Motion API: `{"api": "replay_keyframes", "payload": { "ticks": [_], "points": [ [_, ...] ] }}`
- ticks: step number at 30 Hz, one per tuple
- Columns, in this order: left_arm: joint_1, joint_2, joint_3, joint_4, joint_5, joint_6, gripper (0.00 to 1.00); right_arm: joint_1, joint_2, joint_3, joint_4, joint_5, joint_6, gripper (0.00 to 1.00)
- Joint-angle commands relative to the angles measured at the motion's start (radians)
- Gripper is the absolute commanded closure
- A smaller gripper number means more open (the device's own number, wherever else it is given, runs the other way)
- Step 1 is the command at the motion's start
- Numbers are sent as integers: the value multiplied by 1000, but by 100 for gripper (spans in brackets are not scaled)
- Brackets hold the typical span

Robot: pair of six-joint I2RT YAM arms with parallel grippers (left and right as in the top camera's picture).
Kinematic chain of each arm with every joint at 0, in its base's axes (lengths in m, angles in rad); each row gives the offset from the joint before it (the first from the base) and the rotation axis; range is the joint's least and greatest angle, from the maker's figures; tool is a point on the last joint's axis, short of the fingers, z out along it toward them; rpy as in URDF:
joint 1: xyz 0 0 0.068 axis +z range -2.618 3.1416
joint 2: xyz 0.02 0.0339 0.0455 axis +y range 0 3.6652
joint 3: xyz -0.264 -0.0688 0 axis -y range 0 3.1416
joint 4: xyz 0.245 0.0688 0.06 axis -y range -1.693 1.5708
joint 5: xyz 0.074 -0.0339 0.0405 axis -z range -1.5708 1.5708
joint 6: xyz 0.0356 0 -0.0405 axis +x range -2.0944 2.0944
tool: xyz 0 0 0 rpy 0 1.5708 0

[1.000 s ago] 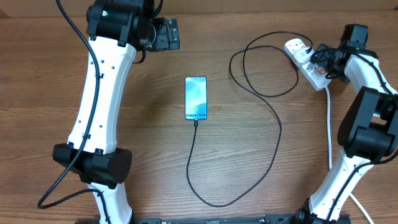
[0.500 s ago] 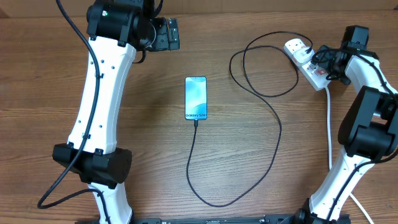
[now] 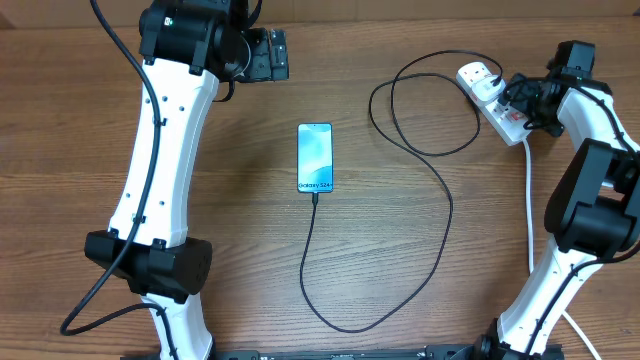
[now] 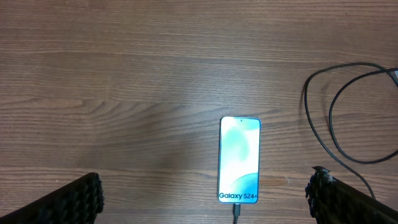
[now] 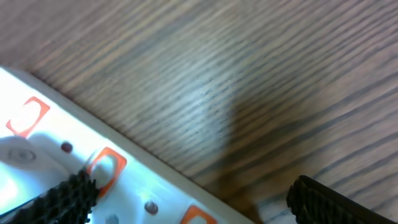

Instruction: Plug charger to phone and switch on socket

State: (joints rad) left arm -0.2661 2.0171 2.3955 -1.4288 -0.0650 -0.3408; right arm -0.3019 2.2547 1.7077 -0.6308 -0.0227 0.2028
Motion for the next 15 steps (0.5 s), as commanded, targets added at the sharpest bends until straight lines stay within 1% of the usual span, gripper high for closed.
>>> {"api": "replay_keyframes", "payload": {
  "ticks": [1,8,12,15],
  "points": [
    [5,8,2,0,-15,3,0,14,42,-20,-21,-54,-58,0],
    [5,8,2,-1,-15,3,0,11,28,-10,-64,-53,-51,0],
    [5,8,2,-1,-15,4,0,2,-57,-4,-118,-53,-43,0],
    [5,8,2,-1,-15,3,0,-1,-161,-4,-175,-54,-40,0]
  ]
}}
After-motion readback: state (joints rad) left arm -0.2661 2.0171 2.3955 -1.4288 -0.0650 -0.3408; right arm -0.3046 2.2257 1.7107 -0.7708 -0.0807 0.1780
